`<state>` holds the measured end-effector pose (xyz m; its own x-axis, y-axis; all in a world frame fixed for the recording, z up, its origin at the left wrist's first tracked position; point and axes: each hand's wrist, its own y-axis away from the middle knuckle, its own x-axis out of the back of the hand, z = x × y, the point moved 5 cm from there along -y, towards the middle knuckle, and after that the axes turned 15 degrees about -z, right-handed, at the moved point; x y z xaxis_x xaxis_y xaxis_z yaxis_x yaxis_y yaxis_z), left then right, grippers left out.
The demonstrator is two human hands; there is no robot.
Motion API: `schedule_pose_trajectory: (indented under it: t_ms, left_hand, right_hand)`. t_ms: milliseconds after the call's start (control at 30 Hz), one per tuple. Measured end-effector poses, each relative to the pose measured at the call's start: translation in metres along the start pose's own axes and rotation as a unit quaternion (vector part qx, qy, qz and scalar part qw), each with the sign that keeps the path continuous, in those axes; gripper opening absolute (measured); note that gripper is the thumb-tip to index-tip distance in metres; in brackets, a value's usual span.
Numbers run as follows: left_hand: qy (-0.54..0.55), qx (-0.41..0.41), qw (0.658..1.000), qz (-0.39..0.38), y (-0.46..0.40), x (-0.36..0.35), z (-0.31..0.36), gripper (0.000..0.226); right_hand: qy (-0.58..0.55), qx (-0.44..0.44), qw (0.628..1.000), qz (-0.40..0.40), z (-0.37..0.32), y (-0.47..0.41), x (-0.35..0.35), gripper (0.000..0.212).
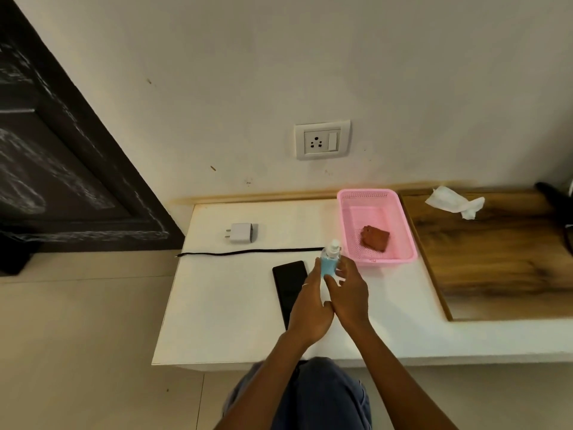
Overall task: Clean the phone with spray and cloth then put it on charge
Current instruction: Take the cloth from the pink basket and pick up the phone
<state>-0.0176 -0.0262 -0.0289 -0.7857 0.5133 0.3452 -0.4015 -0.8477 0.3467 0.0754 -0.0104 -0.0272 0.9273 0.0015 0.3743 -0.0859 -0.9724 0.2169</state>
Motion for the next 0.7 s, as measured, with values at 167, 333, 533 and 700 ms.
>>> schedule_pose_trajectory:
  t_ms: [167,333,533,700]
  left_hand:
    - [-0.025,0.068,0.996,-0.058,-0.004,-0.01,-0.01,0.077]
    - [-0.072,0.091,0.989,-0.087,-0.005,-0.013,-0.016,0.078]
    - [-0.041,0.078,0.994,-0.065,-0.007,-0.014,-0.019,0.073]
    - [-0.013,0.086,0.996,-0.005,-0.01,-0.011,-0.022,0.074]
  right_hand:
    - [0.023,-0.034,0.998,-0.057,0.016,0.0,-0.006,0.044]
    - [0.018,-0.052,0.996,-0.072,0.029,0.002,-0.009,0.045]
    - [0.028,-0.051,0.996,-0.071,0.034,0.0,-0.009,0.046]
    - [0.039,-0.058,0.997,0.043,0.033,0.002,0.008,0.037]
